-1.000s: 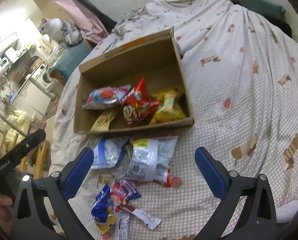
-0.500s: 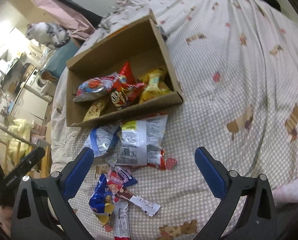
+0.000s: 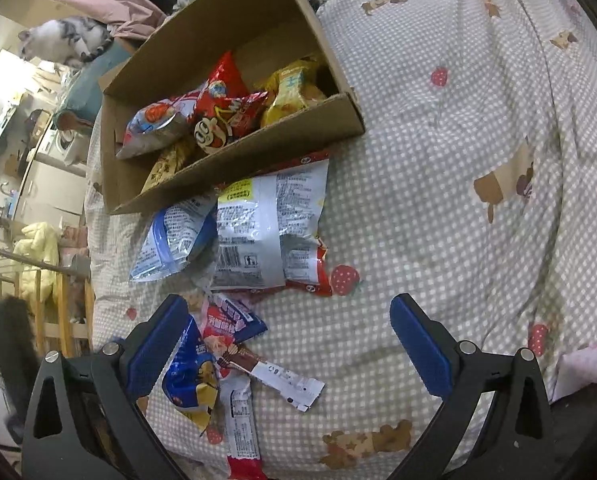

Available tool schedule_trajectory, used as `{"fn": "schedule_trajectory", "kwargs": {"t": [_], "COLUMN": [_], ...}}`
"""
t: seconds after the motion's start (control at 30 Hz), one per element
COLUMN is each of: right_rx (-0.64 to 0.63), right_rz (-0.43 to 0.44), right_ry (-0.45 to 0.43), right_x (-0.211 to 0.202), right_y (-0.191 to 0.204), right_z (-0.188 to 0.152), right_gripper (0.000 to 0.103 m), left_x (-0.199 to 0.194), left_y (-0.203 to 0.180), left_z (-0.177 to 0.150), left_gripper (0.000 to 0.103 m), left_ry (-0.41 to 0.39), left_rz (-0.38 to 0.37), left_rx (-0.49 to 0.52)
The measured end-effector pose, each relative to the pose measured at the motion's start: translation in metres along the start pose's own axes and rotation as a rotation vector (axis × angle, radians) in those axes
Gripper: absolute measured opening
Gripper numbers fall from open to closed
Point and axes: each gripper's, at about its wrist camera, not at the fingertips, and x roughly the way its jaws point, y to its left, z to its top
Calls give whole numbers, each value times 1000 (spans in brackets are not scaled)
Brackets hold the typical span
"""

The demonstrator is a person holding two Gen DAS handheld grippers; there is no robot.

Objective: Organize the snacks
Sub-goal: 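Grasp the blue snack bag with the left tool while the right tool grasps the chocolate bar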

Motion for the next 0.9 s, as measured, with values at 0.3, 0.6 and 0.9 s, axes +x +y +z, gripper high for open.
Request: {"fn": "schedule_trajectory", "kwargs": {"t": [0.3,0.6,0.9], "right_rx": [13,-310,-514], "right_rz": [-11,-118,-232], "right_ry": [18,262,350], "right_x": [0,52,91], "right_y": [-6,42,69], "right_z": [0,-33,-53], "right_gripper": [103,77,48], "left_x": [39,-5,-26], "left_y": [-6,1,16], "left_z": [-14,-8,8], "left_gripper": [39,26,26], "left_ry": [176,16,-81], "left_rz": [-1,154,209], "left_rx": [14,88,47]}}
